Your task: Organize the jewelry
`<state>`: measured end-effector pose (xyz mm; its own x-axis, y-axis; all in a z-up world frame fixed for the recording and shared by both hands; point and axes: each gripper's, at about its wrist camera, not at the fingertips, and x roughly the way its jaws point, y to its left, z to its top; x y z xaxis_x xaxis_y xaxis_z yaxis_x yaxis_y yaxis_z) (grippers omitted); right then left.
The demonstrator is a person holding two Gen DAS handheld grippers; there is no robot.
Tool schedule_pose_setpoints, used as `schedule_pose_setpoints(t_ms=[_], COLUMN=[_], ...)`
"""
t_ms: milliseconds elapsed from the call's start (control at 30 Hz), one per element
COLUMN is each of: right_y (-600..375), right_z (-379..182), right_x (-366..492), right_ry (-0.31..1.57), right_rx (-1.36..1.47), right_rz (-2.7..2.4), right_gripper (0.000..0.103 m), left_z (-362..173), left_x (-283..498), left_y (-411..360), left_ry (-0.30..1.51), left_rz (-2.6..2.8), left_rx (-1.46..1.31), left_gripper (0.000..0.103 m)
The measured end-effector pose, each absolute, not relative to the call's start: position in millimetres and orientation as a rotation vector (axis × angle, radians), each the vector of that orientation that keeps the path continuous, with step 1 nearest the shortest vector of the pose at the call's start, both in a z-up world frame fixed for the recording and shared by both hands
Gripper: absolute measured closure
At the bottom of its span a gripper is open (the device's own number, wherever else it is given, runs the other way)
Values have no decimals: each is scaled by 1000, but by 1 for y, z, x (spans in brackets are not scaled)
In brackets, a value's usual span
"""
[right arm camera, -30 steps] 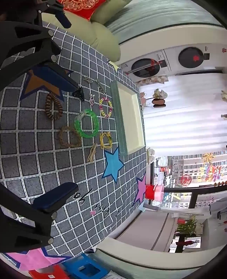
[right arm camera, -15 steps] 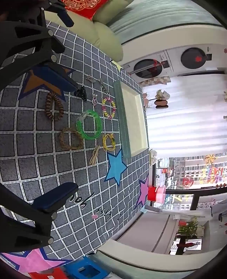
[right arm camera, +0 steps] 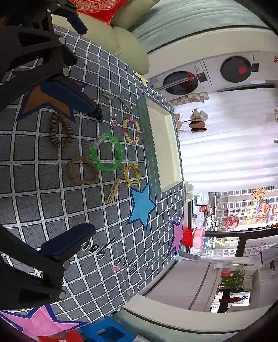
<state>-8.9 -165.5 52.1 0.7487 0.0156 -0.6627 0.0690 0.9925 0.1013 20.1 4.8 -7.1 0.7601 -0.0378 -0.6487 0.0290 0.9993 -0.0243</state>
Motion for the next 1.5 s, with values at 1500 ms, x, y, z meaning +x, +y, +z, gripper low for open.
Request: schedule_pose_setpoints(t_ms=[1500], right_y=[-163], right_z=[54], right_x=[-11], right_ry=[709], right_rx=[106], right_rz=[-46], right_gripper=[0], left_z=[-6], left_x=[28], left_y=[16], left_ry=[721], left_rz=[-20], left_rx=[-40], left_gripper=[0])
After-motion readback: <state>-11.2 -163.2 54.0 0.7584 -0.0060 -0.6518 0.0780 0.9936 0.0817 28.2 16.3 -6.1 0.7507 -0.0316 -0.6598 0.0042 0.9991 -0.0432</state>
